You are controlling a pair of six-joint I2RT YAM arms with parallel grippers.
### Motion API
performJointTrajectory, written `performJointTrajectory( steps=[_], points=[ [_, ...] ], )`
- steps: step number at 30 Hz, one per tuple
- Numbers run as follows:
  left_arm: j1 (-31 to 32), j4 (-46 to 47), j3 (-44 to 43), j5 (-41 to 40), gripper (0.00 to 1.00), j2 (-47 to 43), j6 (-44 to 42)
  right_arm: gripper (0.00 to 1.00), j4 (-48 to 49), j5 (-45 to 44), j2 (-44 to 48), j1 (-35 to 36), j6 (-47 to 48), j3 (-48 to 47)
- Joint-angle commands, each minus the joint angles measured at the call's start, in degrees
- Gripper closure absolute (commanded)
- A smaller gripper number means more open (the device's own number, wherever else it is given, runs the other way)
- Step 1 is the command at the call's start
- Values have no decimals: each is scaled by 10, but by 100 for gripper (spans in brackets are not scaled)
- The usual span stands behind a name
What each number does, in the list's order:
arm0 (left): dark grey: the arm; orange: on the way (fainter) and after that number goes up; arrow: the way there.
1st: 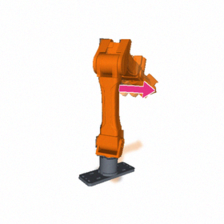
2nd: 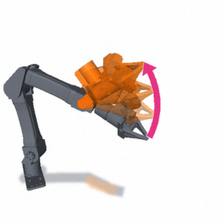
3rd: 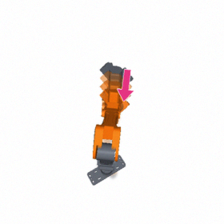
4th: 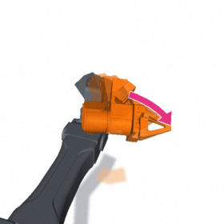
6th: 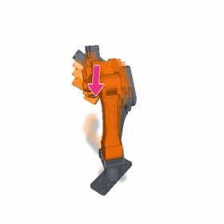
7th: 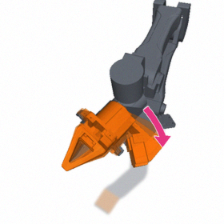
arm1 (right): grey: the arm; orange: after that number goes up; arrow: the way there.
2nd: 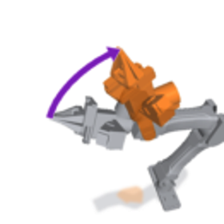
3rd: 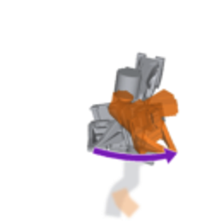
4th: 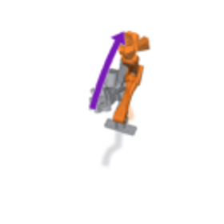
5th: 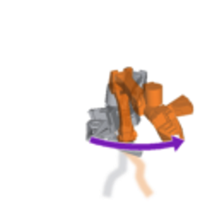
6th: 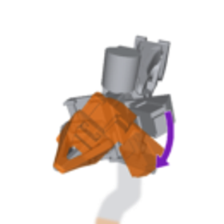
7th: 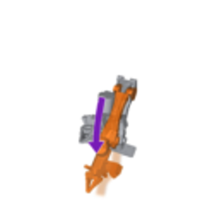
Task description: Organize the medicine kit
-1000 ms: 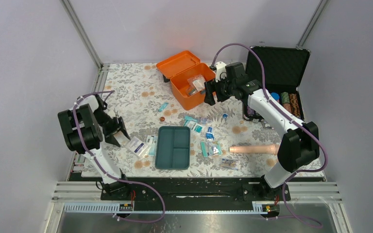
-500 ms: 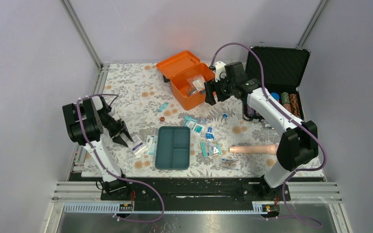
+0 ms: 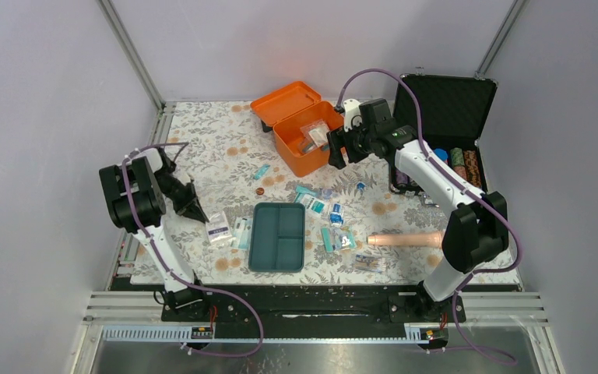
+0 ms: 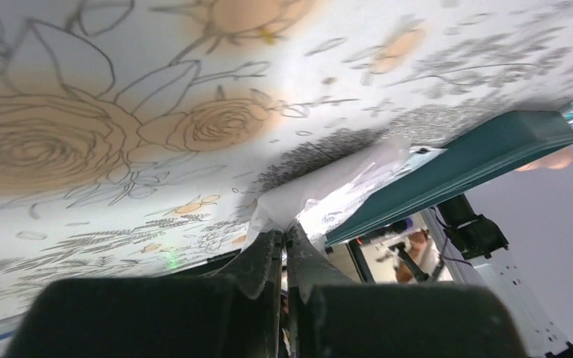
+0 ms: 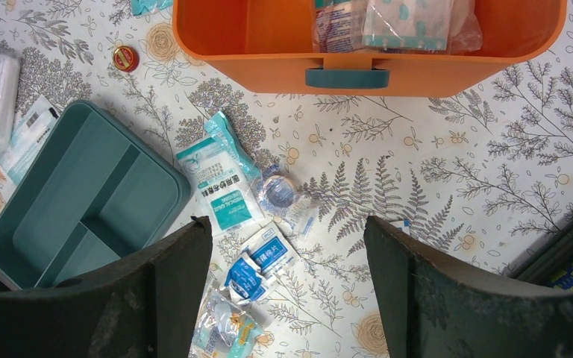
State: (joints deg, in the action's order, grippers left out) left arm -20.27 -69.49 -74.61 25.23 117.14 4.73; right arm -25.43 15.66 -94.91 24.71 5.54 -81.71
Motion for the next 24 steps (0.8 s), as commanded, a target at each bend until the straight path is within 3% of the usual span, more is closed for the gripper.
performJointTrajectory(
  steps=[1,5,11,15,19,24],
  points=[
    [1,-9,-65,14,100,-65,-35,19,6,10,-6,4,-2,-19],
    [1,-34,-108,25,100,-96,-69,20,8,15,-8,4,-6,-24],
    [23,-56,-195,154,100,-108,-79,19,8,13,-5,4,-9,-35],
    [64,-18,-255,218,100,-117,-25,19,8,2,1,4,-5,-33],
    [113,149,-272,267,100,-144,104,19,-3,-10,9,4,7,-29],
    [166,377,-289,239,100,-118,317,18,-26,-21,24,2,28,-31]
  ],
)
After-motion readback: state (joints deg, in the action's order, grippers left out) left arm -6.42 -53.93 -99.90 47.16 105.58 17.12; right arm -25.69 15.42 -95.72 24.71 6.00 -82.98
